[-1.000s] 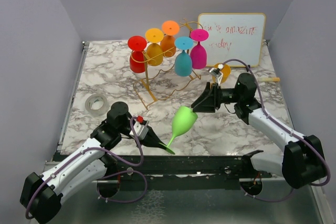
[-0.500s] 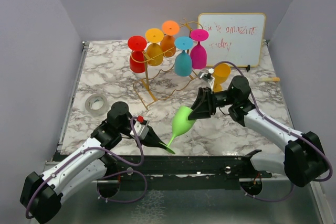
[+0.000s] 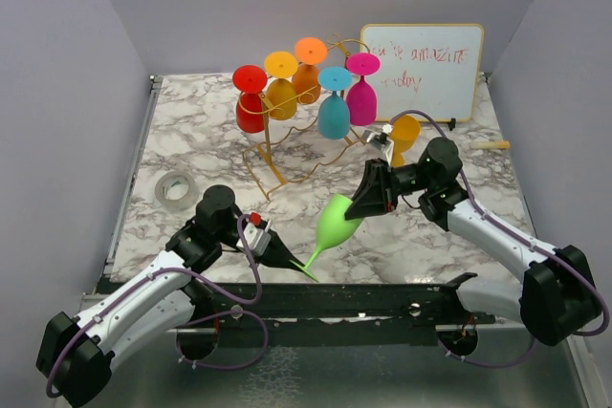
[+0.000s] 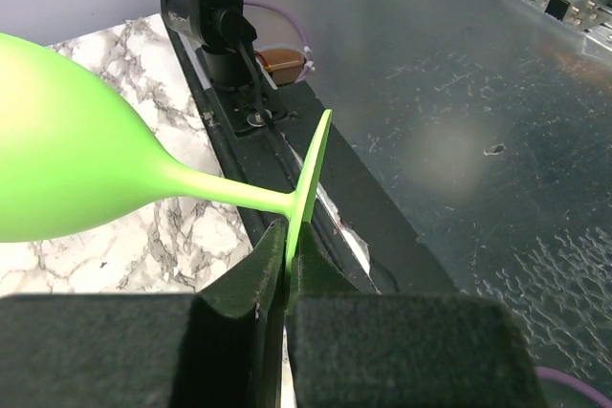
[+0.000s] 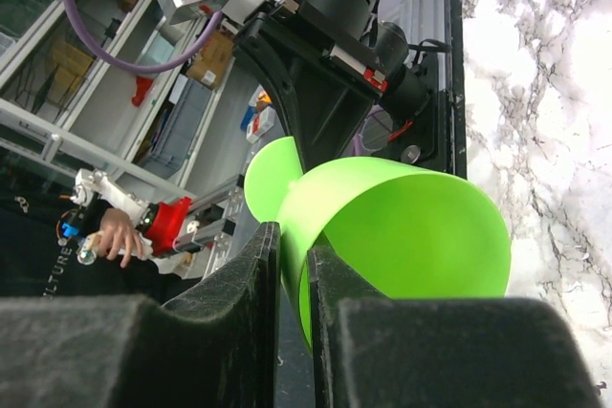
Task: Take the wine glass off the wine glass rack
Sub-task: Place the wine glass at the center of the board.
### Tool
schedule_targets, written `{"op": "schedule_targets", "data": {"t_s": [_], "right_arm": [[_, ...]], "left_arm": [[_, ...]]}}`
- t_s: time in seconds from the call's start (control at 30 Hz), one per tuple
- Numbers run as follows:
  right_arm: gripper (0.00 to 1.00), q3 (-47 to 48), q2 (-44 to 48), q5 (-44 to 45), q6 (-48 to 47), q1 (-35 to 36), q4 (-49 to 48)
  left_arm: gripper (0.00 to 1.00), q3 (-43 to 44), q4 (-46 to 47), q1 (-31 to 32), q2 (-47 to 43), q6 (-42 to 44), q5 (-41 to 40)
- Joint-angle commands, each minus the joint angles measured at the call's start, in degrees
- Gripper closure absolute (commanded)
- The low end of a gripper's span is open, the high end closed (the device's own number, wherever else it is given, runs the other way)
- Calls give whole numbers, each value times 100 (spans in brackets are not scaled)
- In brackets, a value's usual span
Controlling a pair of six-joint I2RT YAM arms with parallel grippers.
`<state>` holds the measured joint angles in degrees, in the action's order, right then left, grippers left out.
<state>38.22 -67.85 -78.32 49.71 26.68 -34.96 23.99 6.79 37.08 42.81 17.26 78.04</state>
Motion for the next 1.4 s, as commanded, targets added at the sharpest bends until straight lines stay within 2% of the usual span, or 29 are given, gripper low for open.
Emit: {"op": "schedule_targets", "data": {"t_s": [0.0,0.17,0.47,0.6,0.73,0.87,1.0,1.07,1.2,1.37], "right_arm": [[88,125,46,-142,-42,22,-125],[99,129,-6,-98,25,22,-184],[100,74,-23,22,97,23,-239],[99,35,-83,107,65,22,-163],[100,29,-117,187,2,22,-32],[100,184,-161,343,-539,22,808],[100,496,-328,858,-1566,22,2263],[100,485,-447,909,-1628,22,2314],[100,349,-494,908,-1214,22,1711],[100,840,-529,1608,-2044,22,3199]], "left_arm": [[100,122,24,-35,37,48,11],[100,123,24,-39,39,50,8],[99,139,29,-34,46,8,-85],[86,111,24,-35,-47,7,-233],[84,138,24,-39,9,-109,-226],[77,162,24,-34,31,-123,-186],[60,146,24,-34,-78,-124,-386],[57,128,27,-39,-101,-134,-471],[52,131,7,-40,-90,-160,-533],[49,173,-78,-56,-124,-105,-763]]}}
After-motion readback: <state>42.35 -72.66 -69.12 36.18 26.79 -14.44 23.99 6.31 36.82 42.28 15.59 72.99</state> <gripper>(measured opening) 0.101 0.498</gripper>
